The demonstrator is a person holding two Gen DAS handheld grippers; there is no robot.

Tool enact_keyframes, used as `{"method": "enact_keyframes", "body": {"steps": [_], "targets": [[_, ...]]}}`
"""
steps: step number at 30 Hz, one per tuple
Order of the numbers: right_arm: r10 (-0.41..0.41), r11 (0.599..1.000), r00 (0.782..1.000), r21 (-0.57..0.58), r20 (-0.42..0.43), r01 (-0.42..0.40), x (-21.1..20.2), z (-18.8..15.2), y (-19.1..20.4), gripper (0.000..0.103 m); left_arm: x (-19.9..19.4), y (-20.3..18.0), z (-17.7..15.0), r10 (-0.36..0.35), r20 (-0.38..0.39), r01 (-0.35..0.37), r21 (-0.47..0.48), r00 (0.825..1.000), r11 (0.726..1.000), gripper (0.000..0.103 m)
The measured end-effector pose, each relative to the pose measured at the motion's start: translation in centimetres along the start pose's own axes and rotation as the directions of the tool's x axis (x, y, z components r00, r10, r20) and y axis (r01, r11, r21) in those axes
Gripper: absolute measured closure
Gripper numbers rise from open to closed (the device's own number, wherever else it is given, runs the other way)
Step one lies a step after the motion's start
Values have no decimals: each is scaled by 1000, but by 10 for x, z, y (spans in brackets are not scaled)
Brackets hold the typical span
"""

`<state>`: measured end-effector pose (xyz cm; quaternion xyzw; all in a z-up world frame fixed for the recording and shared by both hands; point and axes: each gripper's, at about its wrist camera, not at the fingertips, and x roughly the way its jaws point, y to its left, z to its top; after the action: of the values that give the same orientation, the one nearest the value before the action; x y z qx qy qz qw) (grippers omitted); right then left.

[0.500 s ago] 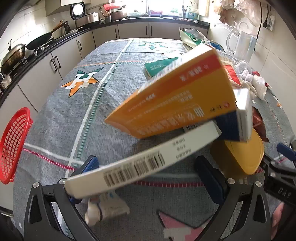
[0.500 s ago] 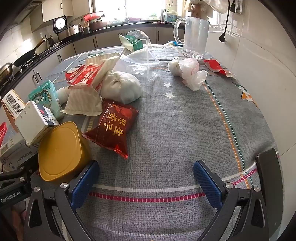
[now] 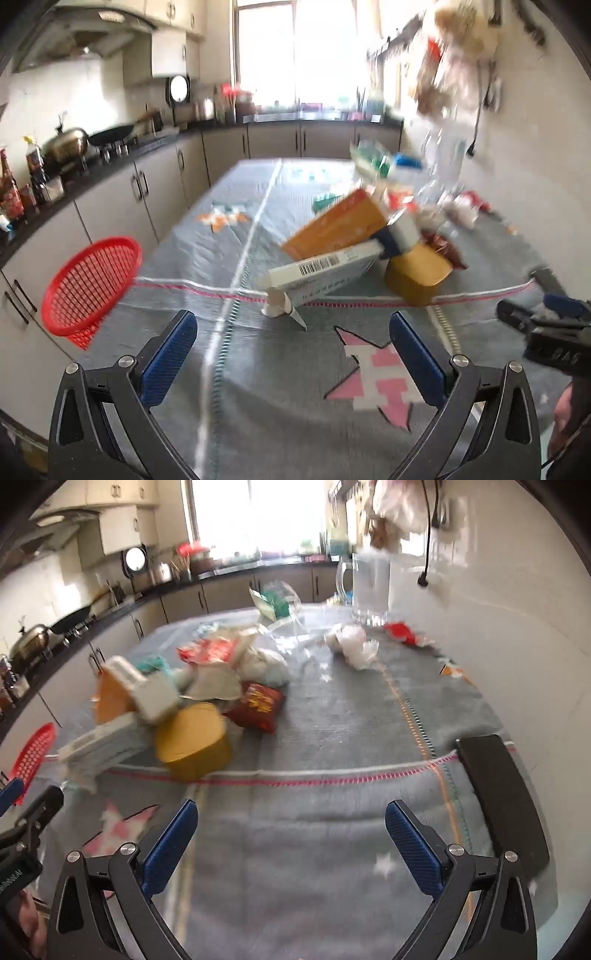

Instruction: Collect trash

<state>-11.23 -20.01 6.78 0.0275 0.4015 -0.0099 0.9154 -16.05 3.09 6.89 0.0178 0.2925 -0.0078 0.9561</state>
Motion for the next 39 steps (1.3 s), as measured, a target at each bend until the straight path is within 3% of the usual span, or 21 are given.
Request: {"method": "enact_keyframes", "body": {"steps": [5,11,29,39], "targets": [[-72,996,991,-53,113,78,-38,-22,28,0,-32,-1,-2,63,70,-64,22,996,998,0],[-102,990,978,-72,184,117,-51,-27,40,0,-32,14,-9,93,88,-93,5,992,996,0],[-68,986,979,-135,190,94,-49,-33,46,0,-18,27,-25,104,66,-103,-21,992,995,0],[-87,987,966,-107,243,116,-60,-28,42,0,-15,30,-28,96,59,-95,-20,994,995,0]]}}
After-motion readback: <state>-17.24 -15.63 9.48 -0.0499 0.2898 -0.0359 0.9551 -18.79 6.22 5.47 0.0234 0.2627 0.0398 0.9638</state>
